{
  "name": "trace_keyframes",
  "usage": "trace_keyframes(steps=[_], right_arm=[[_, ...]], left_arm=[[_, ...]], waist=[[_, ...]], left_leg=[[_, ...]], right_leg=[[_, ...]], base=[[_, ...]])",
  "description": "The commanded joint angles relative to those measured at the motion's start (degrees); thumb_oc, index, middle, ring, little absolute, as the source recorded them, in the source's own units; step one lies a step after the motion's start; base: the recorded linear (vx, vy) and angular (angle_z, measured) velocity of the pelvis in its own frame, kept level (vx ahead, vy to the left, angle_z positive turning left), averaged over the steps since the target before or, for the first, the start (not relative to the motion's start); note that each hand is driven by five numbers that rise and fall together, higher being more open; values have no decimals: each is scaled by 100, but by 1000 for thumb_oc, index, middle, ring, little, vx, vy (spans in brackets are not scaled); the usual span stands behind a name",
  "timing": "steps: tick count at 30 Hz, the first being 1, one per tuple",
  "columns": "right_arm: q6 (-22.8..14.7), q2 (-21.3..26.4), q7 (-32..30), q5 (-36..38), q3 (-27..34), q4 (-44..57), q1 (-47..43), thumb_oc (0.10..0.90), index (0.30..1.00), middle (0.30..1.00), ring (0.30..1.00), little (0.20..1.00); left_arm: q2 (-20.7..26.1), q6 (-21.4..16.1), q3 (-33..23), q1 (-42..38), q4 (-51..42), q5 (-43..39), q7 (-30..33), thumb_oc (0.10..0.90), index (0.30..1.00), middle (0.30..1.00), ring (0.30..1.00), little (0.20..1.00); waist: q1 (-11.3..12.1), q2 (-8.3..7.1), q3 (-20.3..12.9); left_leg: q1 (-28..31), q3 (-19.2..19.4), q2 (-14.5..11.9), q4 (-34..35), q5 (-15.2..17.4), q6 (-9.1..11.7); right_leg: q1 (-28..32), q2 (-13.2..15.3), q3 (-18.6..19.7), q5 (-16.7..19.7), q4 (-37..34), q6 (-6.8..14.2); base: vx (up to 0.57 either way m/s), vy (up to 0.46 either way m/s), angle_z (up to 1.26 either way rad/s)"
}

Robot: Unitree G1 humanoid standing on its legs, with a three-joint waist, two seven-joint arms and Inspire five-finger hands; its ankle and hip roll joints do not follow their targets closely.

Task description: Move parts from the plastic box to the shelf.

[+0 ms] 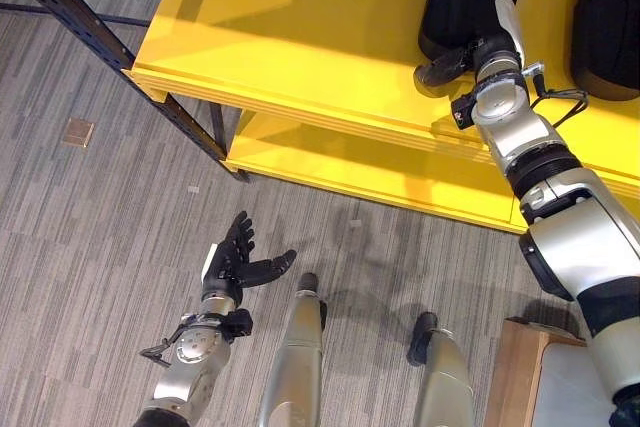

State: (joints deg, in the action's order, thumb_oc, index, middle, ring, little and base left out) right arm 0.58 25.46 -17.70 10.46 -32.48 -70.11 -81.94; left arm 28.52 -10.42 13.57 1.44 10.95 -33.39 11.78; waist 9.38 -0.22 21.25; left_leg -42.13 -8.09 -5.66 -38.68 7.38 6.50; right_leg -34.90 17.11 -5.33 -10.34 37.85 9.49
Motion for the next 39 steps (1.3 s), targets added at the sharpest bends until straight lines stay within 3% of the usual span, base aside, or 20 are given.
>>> trace_keyframes(steps=[1, 26, 39], right_arm=[[-237, 663, -162, -325, -238, 98, -756, 900, 1000, 1000, 1000, 1000], [-241, 851, -121, -468, -380, 119, -801, 900, 1000, 1000, 1000, 1000], [-465, 881, -266, -213, -202, 1221, -703, 900, 1000, 1000, 1000, 1000]], left_arm=[[317, -549, -266, -169, -282, 34, -63, 900, 1000, 1000, 1000, 1000], [318, -585, -319, -156, -269, -17, -106, 900, 1000, 1000, 1000, 1000], [338, -575, -419, -168, -200, -13, -34, 900, 1000, 1000, 1000, 1000]], waist=[[0, -26, -146], [-19, -45, -188], [-76, -89, -206]], left_leg=[[134, -248, -275, 45, 362, 39], [111, -266, -294, 53, 351, 46], [80, -255, -296, 7, 368, 41]], right_leg=[[321, -109, 353, 145, -473, -115], [269, -128, 355, 132, -428, -125], [241, -133, 379, 120, -398, -135]], base=[[0, 0, 0], [0, 0, 0], [0, 0, 0]])
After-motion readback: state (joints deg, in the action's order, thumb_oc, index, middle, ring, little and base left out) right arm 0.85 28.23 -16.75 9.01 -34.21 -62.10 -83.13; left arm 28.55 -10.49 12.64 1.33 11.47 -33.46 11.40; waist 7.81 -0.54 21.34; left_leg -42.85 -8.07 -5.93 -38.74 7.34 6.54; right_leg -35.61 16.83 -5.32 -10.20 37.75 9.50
